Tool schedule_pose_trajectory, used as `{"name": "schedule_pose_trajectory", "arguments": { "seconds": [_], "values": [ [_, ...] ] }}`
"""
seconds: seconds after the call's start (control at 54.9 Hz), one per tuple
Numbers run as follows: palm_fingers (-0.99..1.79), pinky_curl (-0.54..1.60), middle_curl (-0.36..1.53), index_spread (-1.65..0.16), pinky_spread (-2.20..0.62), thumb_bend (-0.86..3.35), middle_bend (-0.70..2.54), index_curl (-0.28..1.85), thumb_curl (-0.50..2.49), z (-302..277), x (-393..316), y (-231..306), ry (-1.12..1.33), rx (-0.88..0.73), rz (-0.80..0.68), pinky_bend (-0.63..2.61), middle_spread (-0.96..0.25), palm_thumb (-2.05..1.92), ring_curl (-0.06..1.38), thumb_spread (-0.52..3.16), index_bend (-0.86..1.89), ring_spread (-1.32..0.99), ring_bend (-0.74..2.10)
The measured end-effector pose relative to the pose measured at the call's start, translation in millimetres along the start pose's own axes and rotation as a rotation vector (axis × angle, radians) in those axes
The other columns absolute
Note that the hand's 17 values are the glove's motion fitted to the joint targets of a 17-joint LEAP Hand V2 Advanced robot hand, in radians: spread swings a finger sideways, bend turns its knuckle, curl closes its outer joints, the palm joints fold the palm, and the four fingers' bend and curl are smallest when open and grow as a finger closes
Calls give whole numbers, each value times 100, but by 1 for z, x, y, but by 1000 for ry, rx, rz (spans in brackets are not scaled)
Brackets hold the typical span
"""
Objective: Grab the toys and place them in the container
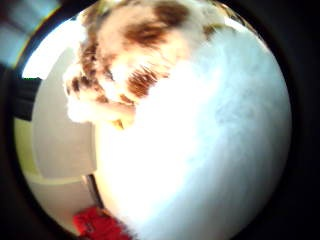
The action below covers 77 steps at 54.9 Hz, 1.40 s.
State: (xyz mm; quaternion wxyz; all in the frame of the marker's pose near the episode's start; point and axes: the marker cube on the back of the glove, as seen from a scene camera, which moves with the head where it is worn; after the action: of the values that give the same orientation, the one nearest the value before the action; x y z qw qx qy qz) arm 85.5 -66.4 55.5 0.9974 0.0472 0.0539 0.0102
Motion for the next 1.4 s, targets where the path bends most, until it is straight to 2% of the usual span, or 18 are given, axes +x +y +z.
{"name": "schedule_pose_trajectory", "arguments": {
  "seconds": [0.091,0.164,0.182,0.273,0.419,0.528,0.601,0.837,1.056,1.183,1.256,1.292,1.329,1.347,1.365,1.402],
  "values": [
    [136,40,59,-36,-42,10,80,45,53,-17,9,4,-43,34,19,89,-41,44,49,93,29,-40,121],
    [128,42,63,-35,-43,8,86,48,56,-46,17,3,-67,84,62,93,-41,45,51,88,33,-39,125],
    [135,41,65,-35,-43,7,92,50,57,-54,17,3,-64,98,62,89,-40,44,51,86,39,-38,125],
    [133,42,70,-33,-42,5,100,55,60,-105,6,-2,-41,169,-30,89,-38,45,52,81,47,-37,128],
    [128,43,74,-31,-43,2,108,61,65,-184,-47,-19,-187,268,-187,92,-35,47,54,78,52,-35,134],
    [126,44,76,-29,-43,0,111,65,69,-231,-95,-46,-166,321,-109,94,-33,48,54,76,55,-34,137],
    [125,45,76,-29,-43,-1,112,67,71,-251,-136,-58,-117,345,-194,95,-32,48,54,75,56,-34,137],
    [120,46,78,-28,-43,-2,112,72,77,-272,-276,-88,-80,357,-398,99,-31,48,53,70,56,-34,139],
    [115,45,78,-29,-44,-2,107,75,81,-253,-342,-95,-116,262,-431,99,-32,46,52,67,51,-35,137],
    [102,41,75,-31,-45,-3,99,74,81,-237,-350,-92,-137,151,-423,91,-33,42,48,69,42,-37,128],
    [75,42,73,-32,-38,-7,94,75,74,-231,-342,-90,-157,73,-429,90,-36,27,46,86,37,-41,116],
    [50,44,70,-33,-32,-8,86,75,69,-229,-338,-88,-162,47,-429,91,-37,19,43,94,37,-40,105],
    [26,45,66,-33,-25,-9,73,73,64,-228,-331,-87,-155,42,-426,98,-36,13,41,97,30,-37,97],
    [22,46,65,-33,-23,-8,71,74,63,-228,-326,-86,-145,48,-423,101,-36,11,40,98,31,-35,94],
    [6,47,62,-33,-20,-9,63,71,60,-228,-321,-85,-134,59,-419,105,-33,6,38,98,25,-32,88],
    [-3,47,60,-33,-16,-9,58,70,57,-228,-307,-83,-108,84,-409,109,-31,1,35,99,23,-28,80]
  ]
}}
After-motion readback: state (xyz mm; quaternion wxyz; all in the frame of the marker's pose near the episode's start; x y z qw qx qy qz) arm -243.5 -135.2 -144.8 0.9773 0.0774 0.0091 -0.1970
